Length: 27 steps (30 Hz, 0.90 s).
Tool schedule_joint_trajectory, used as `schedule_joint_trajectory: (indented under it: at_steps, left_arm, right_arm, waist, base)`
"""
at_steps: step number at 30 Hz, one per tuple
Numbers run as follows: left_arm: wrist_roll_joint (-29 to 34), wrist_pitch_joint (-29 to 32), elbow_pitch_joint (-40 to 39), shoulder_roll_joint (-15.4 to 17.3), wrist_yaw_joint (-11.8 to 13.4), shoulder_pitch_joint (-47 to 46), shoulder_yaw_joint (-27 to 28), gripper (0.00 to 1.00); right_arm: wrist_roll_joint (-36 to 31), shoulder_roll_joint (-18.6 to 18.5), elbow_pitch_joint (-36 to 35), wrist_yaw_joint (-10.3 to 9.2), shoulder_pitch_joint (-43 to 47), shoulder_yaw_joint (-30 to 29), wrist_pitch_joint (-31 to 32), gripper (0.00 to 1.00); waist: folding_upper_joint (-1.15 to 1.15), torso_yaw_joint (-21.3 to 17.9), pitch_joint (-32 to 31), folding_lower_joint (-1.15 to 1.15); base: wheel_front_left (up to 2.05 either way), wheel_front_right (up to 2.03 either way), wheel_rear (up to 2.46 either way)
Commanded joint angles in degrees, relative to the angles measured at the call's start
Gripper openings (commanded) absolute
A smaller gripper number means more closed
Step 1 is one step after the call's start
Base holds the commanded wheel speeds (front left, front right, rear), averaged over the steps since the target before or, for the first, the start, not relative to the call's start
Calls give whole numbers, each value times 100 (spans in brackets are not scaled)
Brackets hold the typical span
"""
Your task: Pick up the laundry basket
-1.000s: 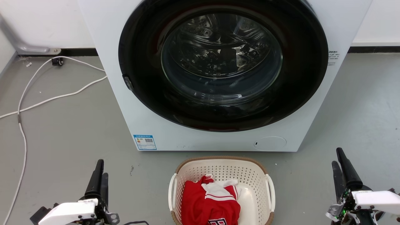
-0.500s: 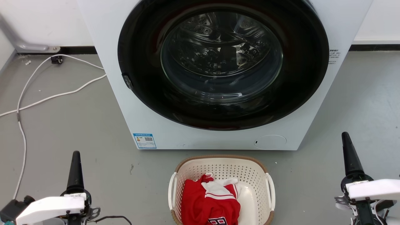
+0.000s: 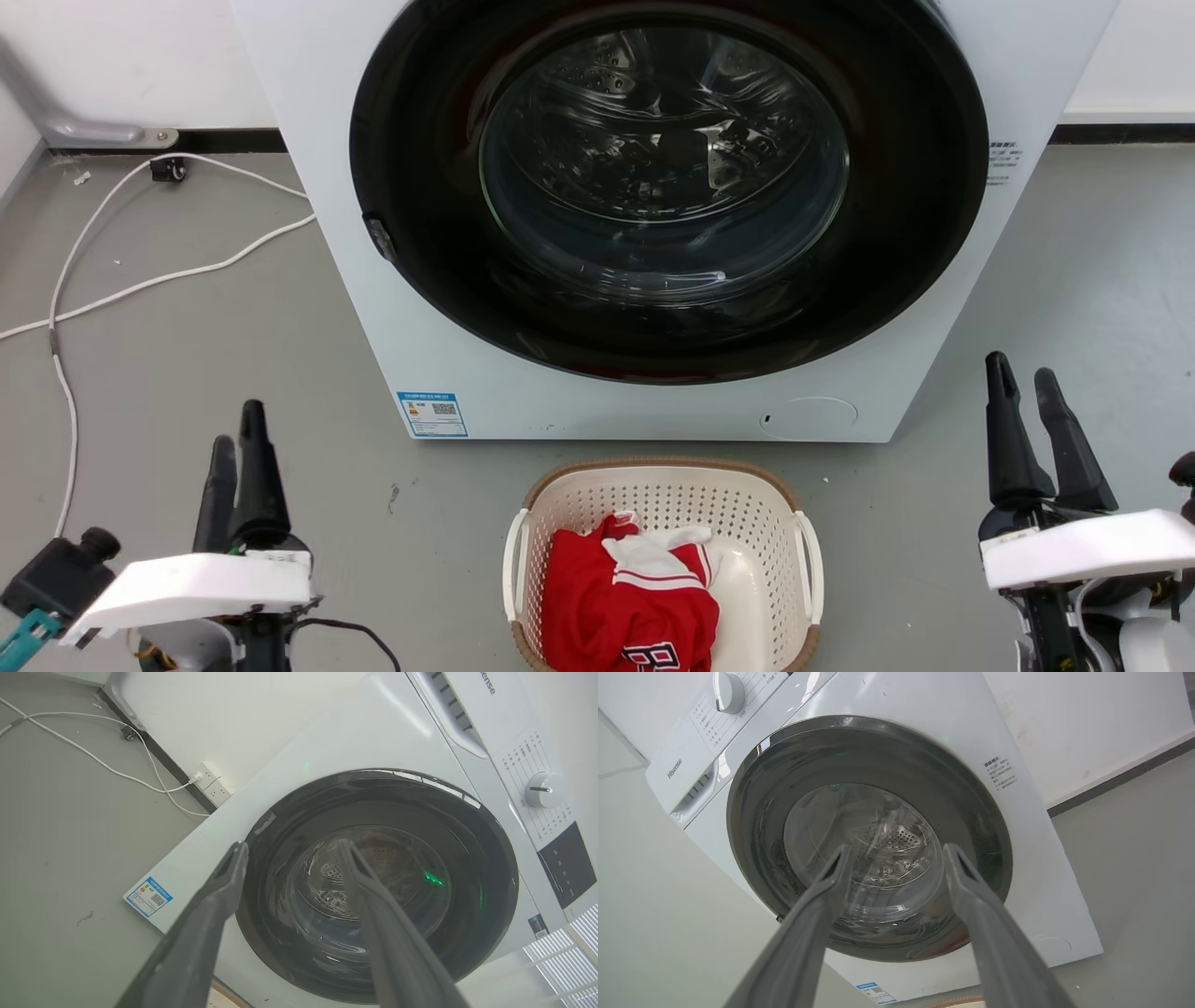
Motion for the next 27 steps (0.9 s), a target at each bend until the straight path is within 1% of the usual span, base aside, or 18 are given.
schedule_joint_trajectory:
  at_steps: [1,4,9,12,16,19,27]
  left_arm:
    - [267,-57,-185,22,-52,3,-74,100]
    - [815,-112,-388,23,-107,16,-232,100]
    - [1648,-197,-534,24,-128,64,-562,100]
    - [2060,-246,-603,53,-80,84,-780,100]
    - [2449,-313,-651,164,139,111,-1047,100]
    - [2722,-360,-667,315,319,107,-1289,100]
    - [3249,-475,-697,744,932,19,-1954,100]
  right_arm:
    - [-261,-20,-159,11,-101,43,-61,100]
    - [-615,-20,-249,11,-80,121,-116,100]
    - [-1136,-20,-353,12,-52,219,-198,100]
    - [-1456,-20,-349,12,-25,245,-249,100]
    - [-1825,-19,-378,12,-16,289,-311,100]
    - [-2077,-20,-387,12,1,314,-357,100]
    - [-2657,-20,-367,12,35,382,-477,100]
  waist:
    - [0,4,8,0]
    - [0,7,28,0]
    - [0,4,51,0]
    - [0,-4,51,0]
    - [0,-11,67,0]
    - [0,-20,77,0]
    - [0,-43,110,0]
  base:
    - [0,0,0]
    - [0,0,0]
    - [0,0,0]
    - [0,0,0]
    - [0,0,0]
    - [0,0,0]
    - [0,0,0]
